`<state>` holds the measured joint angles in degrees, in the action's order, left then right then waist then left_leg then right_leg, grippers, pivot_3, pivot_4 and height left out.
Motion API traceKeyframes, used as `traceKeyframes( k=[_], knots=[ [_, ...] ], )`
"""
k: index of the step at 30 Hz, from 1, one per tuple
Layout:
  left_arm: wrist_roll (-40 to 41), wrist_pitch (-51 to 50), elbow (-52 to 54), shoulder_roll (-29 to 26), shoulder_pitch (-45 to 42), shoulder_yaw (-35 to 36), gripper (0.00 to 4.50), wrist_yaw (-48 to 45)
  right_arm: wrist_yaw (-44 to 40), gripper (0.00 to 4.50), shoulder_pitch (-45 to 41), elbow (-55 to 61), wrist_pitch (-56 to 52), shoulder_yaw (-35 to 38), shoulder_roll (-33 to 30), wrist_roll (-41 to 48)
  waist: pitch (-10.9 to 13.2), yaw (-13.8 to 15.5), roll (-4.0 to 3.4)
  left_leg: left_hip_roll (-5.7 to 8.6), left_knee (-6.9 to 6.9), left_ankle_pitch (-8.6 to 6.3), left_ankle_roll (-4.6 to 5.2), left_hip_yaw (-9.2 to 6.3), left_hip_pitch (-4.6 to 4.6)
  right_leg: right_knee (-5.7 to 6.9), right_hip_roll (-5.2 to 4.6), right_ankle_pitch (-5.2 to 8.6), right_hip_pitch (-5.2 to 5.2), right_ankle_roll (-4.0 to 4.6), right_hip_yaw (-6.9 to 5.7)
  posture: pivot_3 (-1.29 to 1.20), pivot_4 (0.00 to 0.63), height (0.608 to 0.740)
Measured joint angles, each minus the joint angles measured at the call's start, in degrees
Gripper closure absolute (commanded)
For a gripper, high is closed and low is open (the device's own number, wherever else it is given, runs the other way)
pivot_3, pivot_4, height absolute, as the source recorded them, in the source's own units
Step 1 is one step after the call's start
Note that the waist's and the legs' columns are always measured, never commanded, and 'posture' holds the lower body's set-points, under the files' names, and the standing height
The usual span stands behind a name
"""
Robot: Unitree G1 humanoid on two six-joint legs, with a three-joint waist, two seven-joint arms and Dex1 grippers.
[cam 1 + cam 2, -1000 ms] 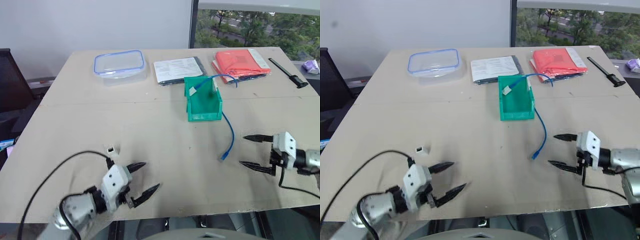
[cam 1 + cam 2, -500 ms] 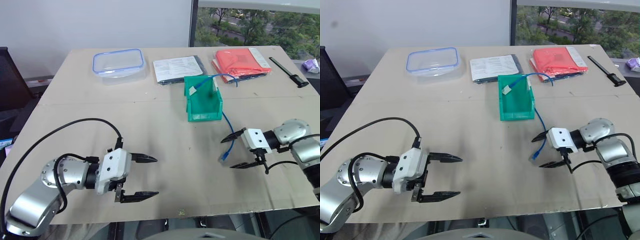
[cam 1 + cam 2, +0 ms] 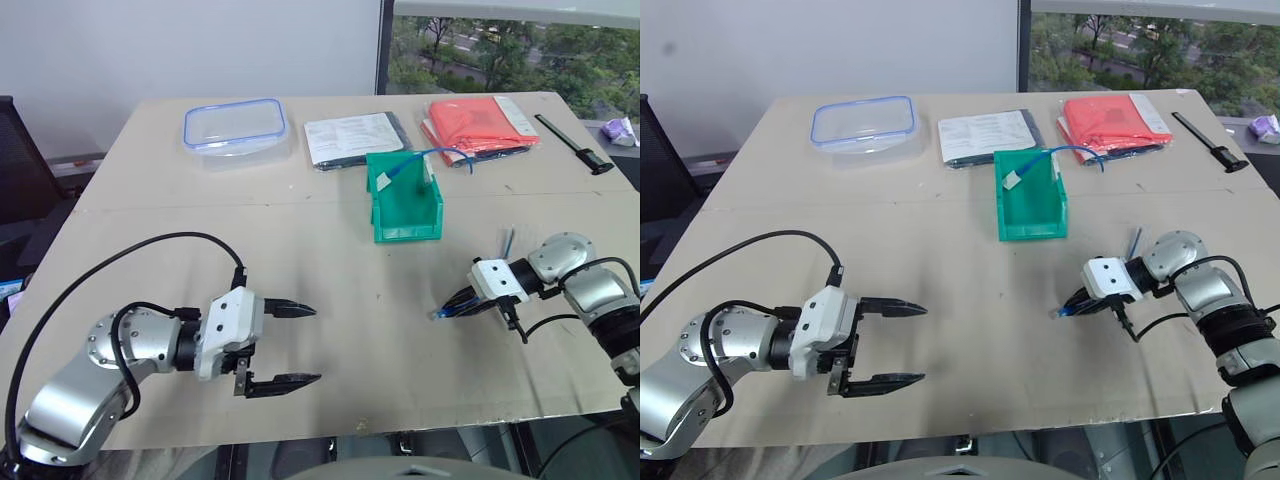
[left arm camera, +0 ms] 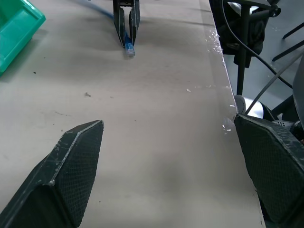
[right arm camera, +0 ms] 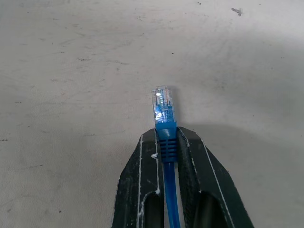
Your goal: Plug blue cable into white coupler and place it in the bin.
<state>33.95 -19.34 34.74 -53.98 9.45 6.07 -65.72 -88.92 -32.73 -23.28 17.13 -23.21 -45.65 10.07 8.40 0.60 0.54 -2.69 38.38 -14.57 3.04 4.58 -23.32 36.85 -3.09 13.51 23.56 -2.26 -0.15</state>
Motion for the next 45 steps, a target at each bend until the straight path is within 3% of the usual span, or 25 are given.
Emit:
traceKeyframes(
  k=[7, 12, 15, 19, 20, 26, 29, 32, 35, 39, 45],
  knots=[
    [-0.1, -0.03, -0.02, 0.91, 0.75, 0.12, 0.0, 0.66, 1.18, 4.43, -0.05, 3.48, -9.33, 0.11, 4.82, 0.19, 0.01, -0.66, 0.03, -0.08, -0.06, 0.0, 0.0, 0.05, 0.08, 0.08, 0.02, 0.0, 0.0, 0.01, 0.03, 0.0, 0.15, 0.74],
    [-0.27, -0.05, -0.74, 1.68, -0.26, 0.12, 0.0, 1.16, 10.3, 4.43, -0.79, 10.25, -25.33, -0.95, 12.97, -2.54, 0.01, -1.08, 0.03, -0.09, -0.05, 0.0, -0.01, 0.06, 0.08, 0.16, 0.0, -0.01, 0.02, 0.01, 0.02, 0.0, 0.15, 0.74],
    [-0.5, -0.26, -1.26, 2.1, -0.28, 0.07, 0.0, 1.44, 13.23, 4.43, -1.28, 12.22, -30.15, -1.04, 14.39, -3.47, 0.01, -1.01, 0.04, -0.06, -0.04, 0.0, -0.02, 0.07, 0.06, 0.12, -0.04, 0.0, 0.02, 0.01, 0.03, 0.0, 0.15, 0.74],
    [-1.0, -2.13, -1.83, 4.34, -1.4, -0.53, 0.0, 4.84, 18.56, 3.05, -1.28, 15.09, -37.5, -1.03, 18.39, -3.9, 0.01, -1.15, 0.04, -0.05, -0.05, 0.0, -0.02, 0.07, 0.05, 0.12, -0.04, -0.01, 0.02, 0.0, 0.03, 0.0, 0.15, 0.74],
    [-1.26, -2.82, -2.03, 4.84, -1.8, -0.7, 0.0, 5.91, 19.6, 2.38, -1.27, 15.99, -38.98, -0.97, 18.81, -3.83, 0.01, -1.1, 0.04, -0.04, -0.05, 0.0, -0.02, 0.06, 0.04, 0.13, -0.04, -0.01, 0.03, 0.0, 0.03, 0.0, 0.15, 0.74],
    [-4.17, -6.54, -6.91, 7.57, -6.44, -3.75, 0.0, 11.62, 21.04, 0.03, 1.22, 23.35, -43.34, 5.15, 15.85, 0.65, 0.03, -0.62, 0.04, 0.02, -0.04, 0.0, -0.01, 0.01, -0.01, 0.1, -0.04, -0.05, 0.03, -0.08, 0.01, 0.0, 0.15, 0.74],
    [-7.89, -6.53, -9.14, 10.15, -11.14, -8.09, 0.0, 13.75, 22.08, 0.03, 4.76, 28.22, -44.77, 11.26, 14.36, 5.03, 0.02, -0.07, 0.09, 0.22, -0.04, 0.0, -0.01, -0.01, -0.04, 0.06, -0.03, -0.13, 0.02, -0.22, 0.0, 0.0, 0.15, 0.74],
    [-17.51, -5.08, -16.18, 13.62, -19.52, -17.87, 0.0, 16.1, 24.46, 0.03, 15.45, 37.69, -45.41, 20.54, 13.67, 11.9, -0.02, 0.67, 0.17, 0.32, -0.04, 0.0, -0.01, -0.13, -0.22, 0.01, -0.01, -0.14, 0.03, -0.23, -0.18, 0.0, 0.15, 0.74],
    [-20.31, -3.9, -21.54, 15.52, -24.72, -22.06, 0.0, 13.91, 26.64, 0.03, 25.71, 42.26, -43.52, 24.65, 14.49, 14.52, -0.01, 0.36, 0.22, 0.31, -0.02, 0.0, -0.01, -0.28, -0.4, 0.0, -0.01, -0.14, 0.15, -0.24, -0.27, 0.0, 0.15, 0.74],
    [-23.49, 0.65, -31.0, 17.65, -33.22, -26.73, 0.0, 7.64, 28.9, 0.03, 40.91, 46.61, -38.29, 27.75, 15.74, 15.65, 0.0, 0.1, 0.24, 0.3, 0.0, 0.0, 0.0, -0.34, -0.36, 0.01, 0.06, -0.13, 0.13, -0.27, -0.28, 0.0, 0.15, 0.74],
    [-25.09, 5.61, -39.04, 19.98, -38.75, -30.3, 0.0, -1.03, 31.91, 0.03, 50.41, 47.5, -29.03, 29.56, 15.53, 12.54, 0.01, -0.4, 0.26, 0.31, 0.08, 0.01, 0.01, -0.38, -0.3, 0.06, 0.07, -0.12, 0.1, -0.26, -0.17, 0.0, 0.15, 0.74]
  ],
)
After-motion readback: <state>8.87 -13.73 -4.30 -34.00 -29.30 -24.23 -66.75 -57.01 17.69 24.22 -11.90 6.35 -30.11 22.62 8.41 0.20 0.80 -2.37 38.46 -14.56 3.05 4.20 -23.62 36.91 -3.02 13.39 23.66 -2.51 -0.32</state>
